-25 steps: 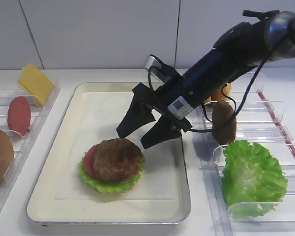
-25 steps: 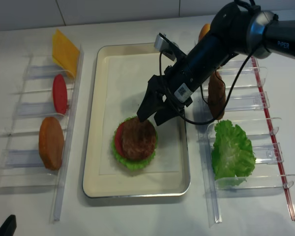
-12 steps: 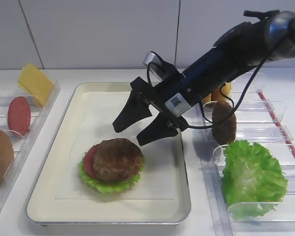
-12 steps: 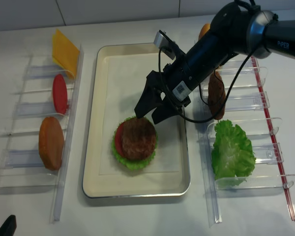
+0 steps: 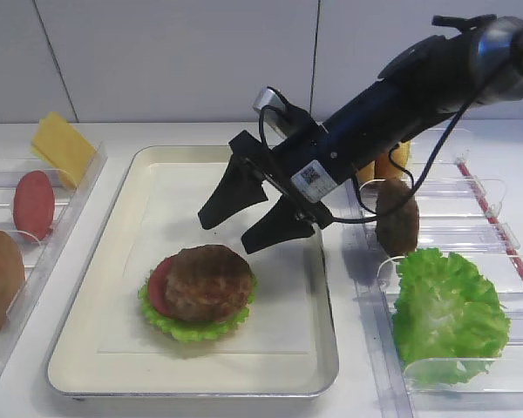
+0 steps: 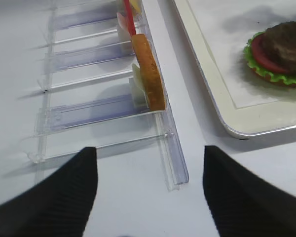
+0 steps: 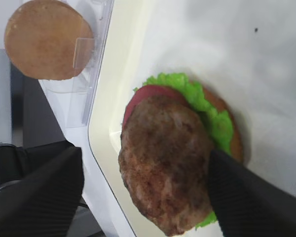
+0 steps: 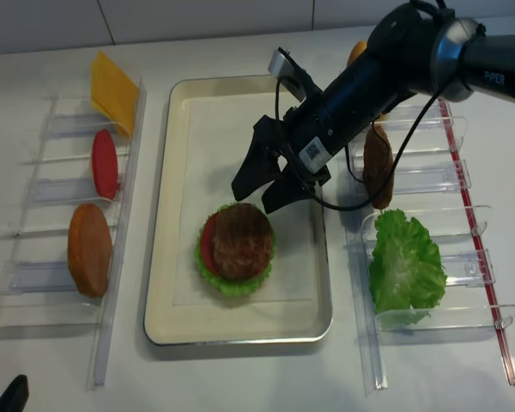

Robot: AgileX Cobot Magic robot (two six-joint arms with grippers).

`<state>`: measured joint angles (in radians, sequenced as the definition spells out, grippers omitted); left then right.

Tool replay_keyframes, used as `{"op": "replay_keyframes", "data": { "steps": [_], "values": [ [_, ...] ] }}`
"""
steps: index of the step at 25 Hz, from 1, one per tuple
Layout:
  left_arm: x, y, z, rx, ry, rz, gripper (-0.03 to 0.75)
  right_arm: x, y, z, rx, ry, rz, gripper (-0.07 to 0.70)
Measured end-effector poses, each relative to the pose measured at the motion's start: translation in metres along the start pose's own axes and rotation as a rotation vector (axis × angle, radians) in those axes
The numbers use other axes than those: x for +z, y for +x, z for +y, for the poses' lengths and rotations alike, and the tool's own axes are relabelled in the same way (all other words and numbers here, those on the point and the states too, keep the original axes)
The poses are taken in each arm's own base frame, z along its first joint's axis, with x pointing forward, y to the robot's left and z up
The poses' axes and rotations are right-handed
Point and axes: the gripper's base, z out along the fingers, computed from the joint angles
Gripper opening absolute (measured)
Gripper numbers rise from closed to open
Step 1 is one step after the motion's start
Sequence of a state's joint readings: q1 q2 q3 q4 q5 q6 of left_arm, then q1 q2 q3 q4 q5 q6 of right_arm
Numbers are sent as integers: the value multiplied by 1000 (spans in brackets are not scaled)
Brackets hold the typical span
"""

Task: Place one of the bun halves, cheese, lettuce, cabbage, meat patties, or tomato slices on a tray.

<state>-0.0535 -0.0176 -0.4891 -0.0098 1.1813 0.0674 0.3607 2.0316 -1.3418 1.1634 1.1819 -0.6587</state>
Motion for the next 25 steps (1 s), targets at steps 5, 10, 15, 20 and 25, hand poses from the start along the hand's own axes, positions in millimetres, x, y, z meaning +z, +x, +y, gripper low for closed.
{"op": "replay_keyframes", "data": {
  "steps": [5, 10, 15, 20, 25],
  "values": [
    [0, 0, 0, 0, 0, 0, 464, -16, -6, 22, -58, 39, -22, 558],
    [0, 0, 0, 0, 0, 0, 464, -41, -9, 54, -173, 121, -44, 552],
    [0, 0, 0, 0, 0, 0, 464, -63, -6, 83, -255, 186, -72, 543],
    [0, 0, 0, 0, 0, 0, 464, -84, 3, 100, -290, 313, -80, 541],
    [0, 0, 0, 0, 0, 0, 464, -107, 17, 111, -321, 503, -83, 541]
  ]
}}
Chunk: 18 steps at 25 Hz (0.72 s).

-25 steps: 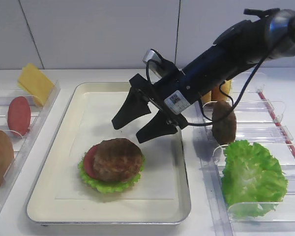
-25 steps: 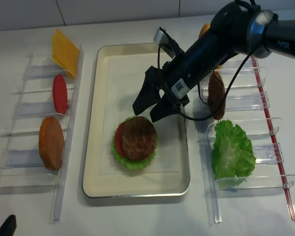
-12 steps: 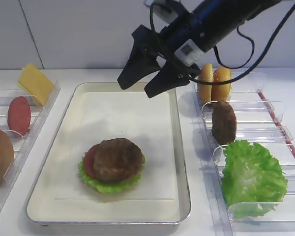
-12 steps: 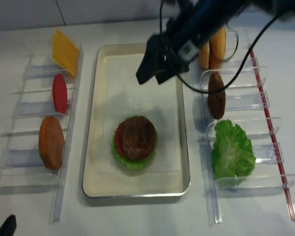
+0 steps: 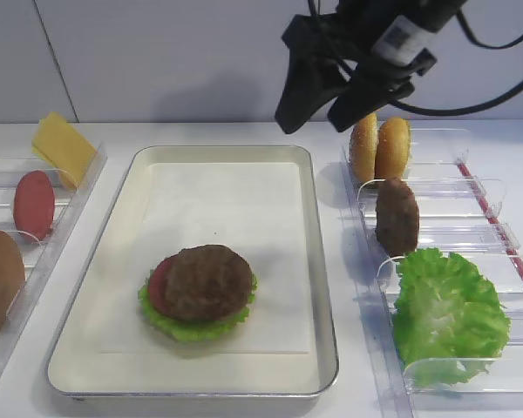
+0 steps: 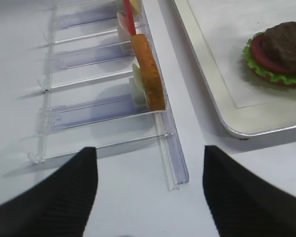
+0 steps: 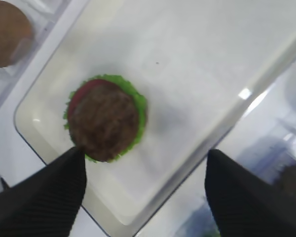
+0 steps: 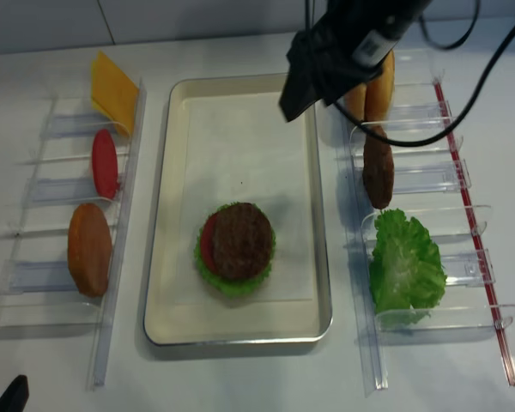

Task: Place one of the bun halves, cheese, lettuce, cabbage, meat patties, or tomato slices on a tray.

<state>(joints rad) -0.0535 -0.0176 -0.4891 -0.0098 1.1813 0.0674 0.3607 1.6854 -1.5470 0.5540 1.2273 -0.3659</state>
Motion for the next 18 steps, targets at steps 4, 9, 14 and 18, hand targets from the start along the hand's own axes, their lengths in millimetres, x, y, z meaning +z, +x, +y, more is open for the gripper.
{"op": "replay_keyframes", "data": {
  "steps": [4, 9, 14, 18],
  "values": [
    [0, 0, 0, 0, 0, 0, 464, -23, 9, 0, -19, 152, 1, 540],
    [0, 0, 0, 0, 0, 0, 464, -56, 20, 5, -36, 317, -34, 539],
    [0, 0, 0, 0, 0, 0, 464, -90, 44, 21, -61, 406, -94, 538],
    [0, 0, 0, 0, 0, 0, 464, -110, 72, 30, -72, 471, -118, 538]
  ]
}}
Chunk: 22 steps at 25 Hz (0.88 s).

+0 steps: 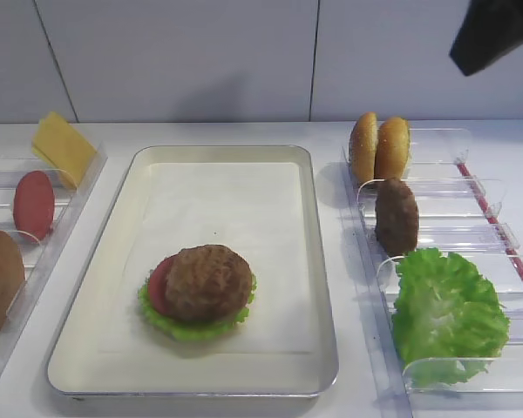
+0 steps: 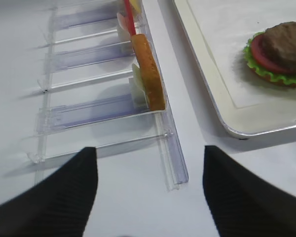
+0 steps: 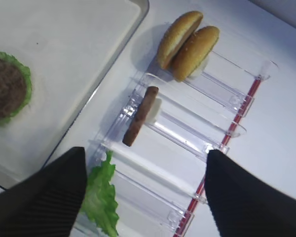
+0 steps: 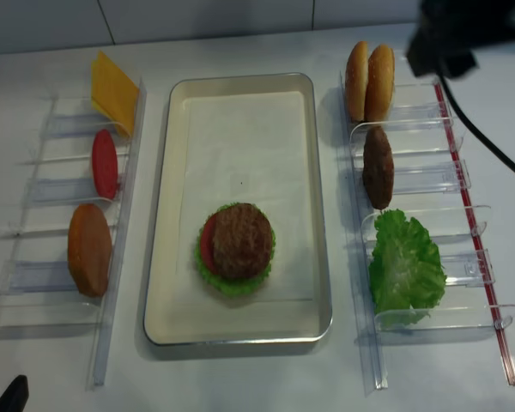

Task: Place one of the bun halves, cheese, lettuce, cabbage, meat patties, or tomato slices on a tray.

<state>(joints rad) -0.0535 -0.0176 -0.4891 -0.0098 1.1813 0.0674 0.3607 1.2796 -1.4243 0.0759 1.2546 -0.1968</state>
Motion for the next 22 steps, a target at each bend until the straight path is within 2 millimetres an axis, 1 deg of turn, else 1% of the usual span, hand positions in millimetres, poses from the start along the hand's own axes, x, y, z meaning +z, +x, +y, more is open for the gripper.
{"op": "replay_keyframes", "data": {
  "steps": [3, 6, 13, 22],
  "values": [
    [0, 0, 0, 0, 0, 0, 464, -14, 21, 2, -4, 27, -16, 538],
    [0, 0, 0, 0, 0, 0, 464, -22, 44, 6, 14, 42, -20, 538],
    [0, 0, 0, 0, 0, 0, 464, -23, 104, 10, 63, 110, 19, 538],
    [0, 0, 0, 0, 0, 0, 464, -31, 181, 23, 92, 129, -62, 538]
  ]
}}
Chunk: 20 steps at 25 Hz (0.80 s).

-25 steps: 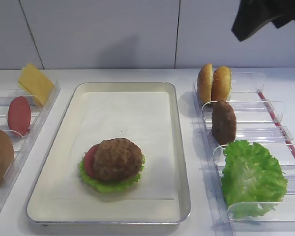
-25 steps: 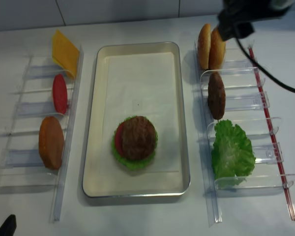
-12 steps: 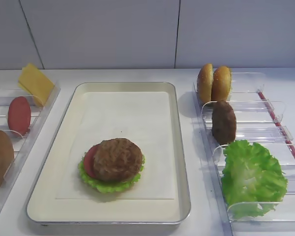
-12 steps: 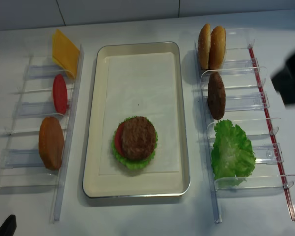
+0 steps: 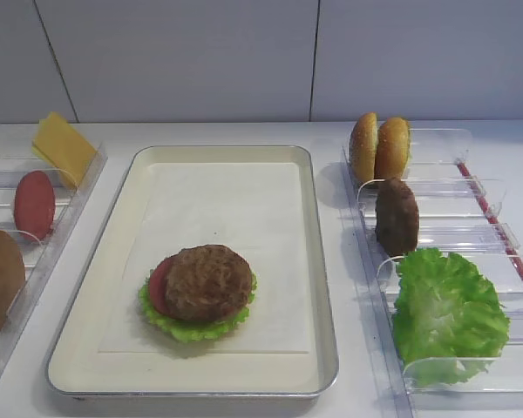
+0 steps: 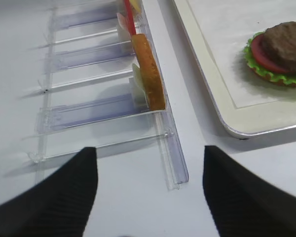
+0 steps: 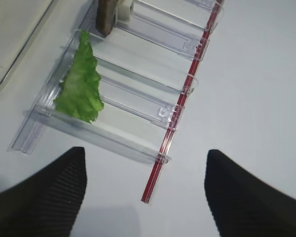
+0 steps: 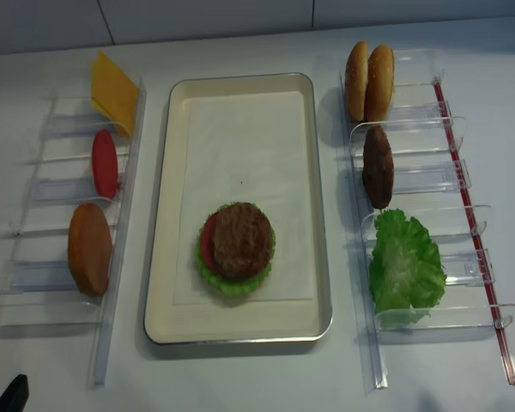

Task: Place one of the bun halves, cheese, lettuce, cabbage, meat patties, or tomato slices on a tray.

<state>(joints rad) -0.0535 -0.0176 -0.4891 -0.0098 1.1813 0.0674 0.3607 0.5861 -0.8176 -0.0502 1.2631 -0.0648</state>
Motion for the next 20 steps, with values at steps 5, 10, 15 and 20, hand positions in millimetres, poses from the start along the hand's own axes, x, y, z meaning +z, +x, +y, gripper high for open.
{"op": "replay_keyframes", "data": {
  "steps": [5, 10, 15, 20],
  "values": [
    [0, 0, 0, 0, 0, 0, 464, -5, 39, 3, 28, 7, -84, 538],
    [0, 0, 0, 0, 0, 0, 464, -4, 74, 6, 39, 10, -189, 538],
    [0, 0, 0, 0, 0, 0, 464, 6, 106, 12, 49, -20, -280, 538],
    [0, 0, 0, 1, -2, -2, 464, 8, 110, 11, 40, -2, -344, 503]
  ]
}}
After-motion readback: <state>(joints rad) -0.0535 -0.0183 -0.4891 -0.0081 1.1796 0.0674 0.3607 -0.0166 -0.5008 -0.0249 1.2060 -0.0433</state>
